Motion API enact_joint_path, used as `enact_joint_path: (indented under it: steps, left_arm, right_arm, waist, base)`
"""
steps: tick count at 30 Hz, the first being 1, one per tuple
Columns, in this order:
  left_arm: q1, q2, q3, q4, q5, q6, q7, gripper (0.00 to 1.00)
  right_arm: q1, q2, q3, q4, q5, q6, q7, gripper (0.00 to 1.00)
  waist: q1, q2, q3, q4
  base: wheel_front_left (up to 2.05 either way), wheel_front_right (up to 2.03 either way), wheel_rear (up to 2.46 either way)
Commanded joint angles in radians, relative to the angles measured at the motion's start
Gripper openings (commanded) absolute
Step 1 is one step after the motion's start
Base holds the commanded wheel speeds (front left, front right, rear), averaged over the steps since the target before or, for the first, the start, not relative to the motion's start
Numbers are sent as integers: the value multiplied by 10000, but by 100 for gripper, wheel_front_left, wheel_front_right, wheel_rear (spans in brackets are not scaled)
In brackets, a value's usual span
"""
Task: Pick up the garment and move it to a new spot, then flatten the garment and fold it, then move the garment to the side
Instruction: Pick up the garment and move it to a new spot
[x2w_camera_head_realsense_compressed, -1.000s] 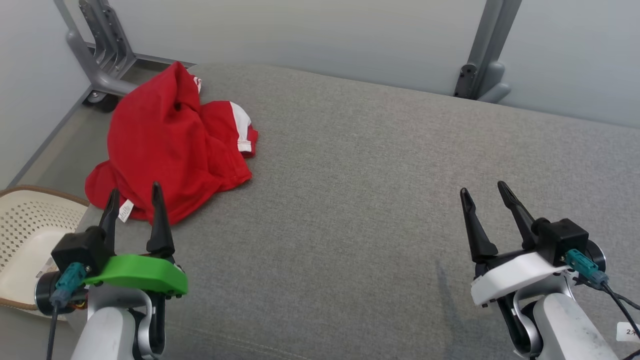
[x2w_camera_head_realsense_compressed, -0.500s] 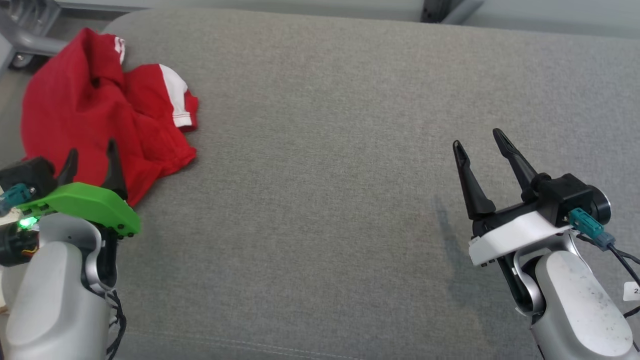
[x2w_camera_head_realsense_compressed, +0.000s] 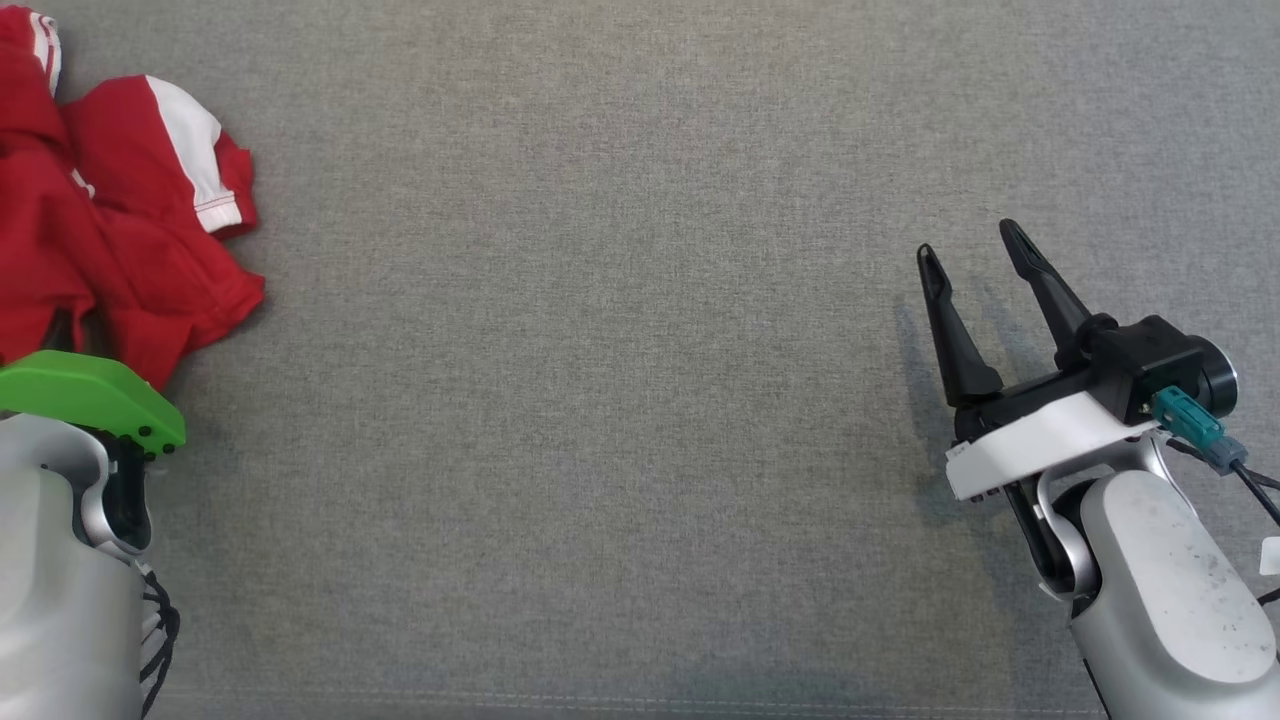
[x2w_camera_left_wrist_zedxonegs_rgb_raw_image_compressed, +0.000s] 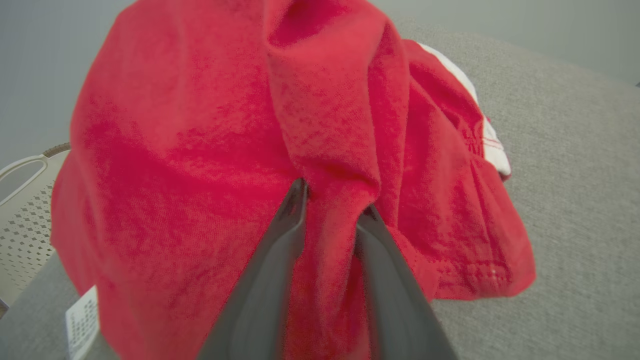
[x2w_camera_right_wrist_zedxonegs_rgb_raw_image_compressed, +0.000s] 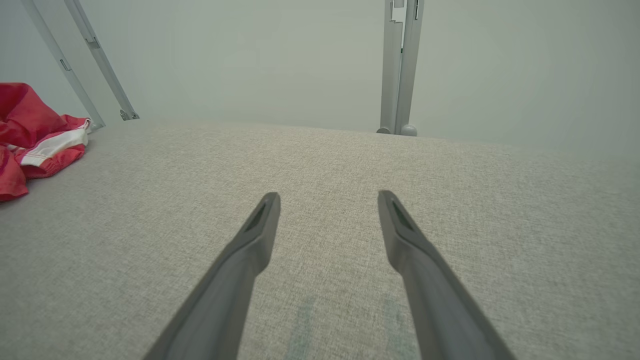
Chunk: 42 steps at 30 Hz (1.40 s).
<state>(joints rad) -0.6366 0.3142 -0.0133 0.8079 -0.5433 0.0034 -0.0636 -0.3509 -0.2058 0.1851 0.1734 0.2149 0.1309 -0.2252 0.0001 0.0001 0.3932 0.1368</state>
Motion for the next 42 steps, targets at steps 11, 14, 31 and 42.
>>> enact_joint_path:
  steps: [11,14,31,42]
  left_arm:
    - [580,413,-238,-1892,940,432,-1808,0]
    - [1128,497,-317,-3075,1147,540,-1866,0]
    - [4634,662,-1003,-9641,1818,1646,-284,0]
    - [3995,-30,-2504,-10627,2131,1341,189,0]
  right_arm:
    - [354,174,-278,235,-97,-3,-163,100]
    - [539,233,-353,301,-111,-1,-192,100]
    - [1518,646,-712,89,-262,-3,-152,100]
    - [1329,756,-593,-118,-100,-3,-58,100]
  waist:
    - [-1,-1,-1009,40]
    - [-1,-1,-1423,-38]
    - [-1,-1,-3016,-1068]
    - [-1,-1,-2831,-2900]
  base:
    - [0,0,0]
    - [0,0,0]
    - [0,0,0]
    - [0,0,0]
